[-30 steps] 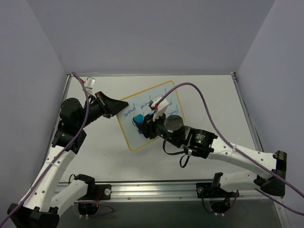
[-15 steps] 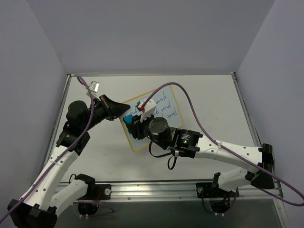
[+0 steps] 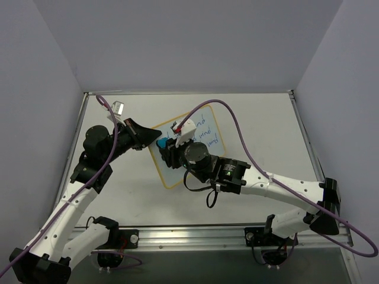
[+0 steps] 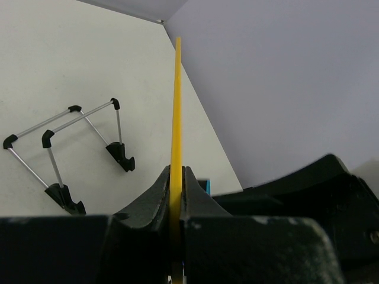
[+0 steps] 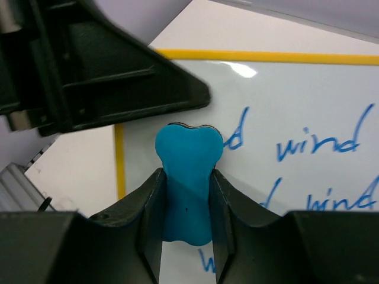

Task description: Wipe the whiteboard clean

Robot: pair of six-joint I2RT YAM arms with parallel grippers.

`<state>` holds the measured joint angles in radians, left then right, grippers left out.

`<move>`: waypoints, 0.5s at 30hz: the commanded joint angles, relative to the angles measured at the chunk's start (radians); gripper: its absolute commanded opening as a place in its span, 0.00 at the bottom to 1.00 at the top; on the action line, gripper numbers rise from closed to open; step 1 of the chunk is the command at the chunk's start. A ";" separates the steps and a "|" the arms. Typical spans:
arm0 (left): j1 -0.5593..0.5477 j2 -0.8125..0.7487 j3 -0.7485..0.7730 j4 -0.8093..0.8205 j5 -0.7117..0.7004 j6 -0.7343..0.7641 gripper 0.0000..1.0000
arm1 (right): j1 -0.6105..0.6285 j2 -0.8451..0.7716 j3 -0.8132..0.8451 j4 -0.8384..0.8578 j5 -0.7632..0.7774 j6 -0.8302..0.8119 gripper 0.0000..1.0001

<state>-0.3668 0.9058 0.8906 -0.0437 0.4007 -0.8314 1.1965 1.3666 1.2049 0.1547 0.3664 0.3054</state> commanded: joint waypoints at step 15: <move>-0.015 -0.031 0.048 0.162 0.067 -0.048 0.02 | 0.006 0.086 0.062 -0.006 -0.007 0.011 0.03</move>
<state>-0.3653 0.9104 0.8764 -0.0635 0.4141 -0.8379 1.1435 1.4227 1.2613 0.1528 0.4282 0.2871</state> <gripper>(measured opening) 0.094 0.263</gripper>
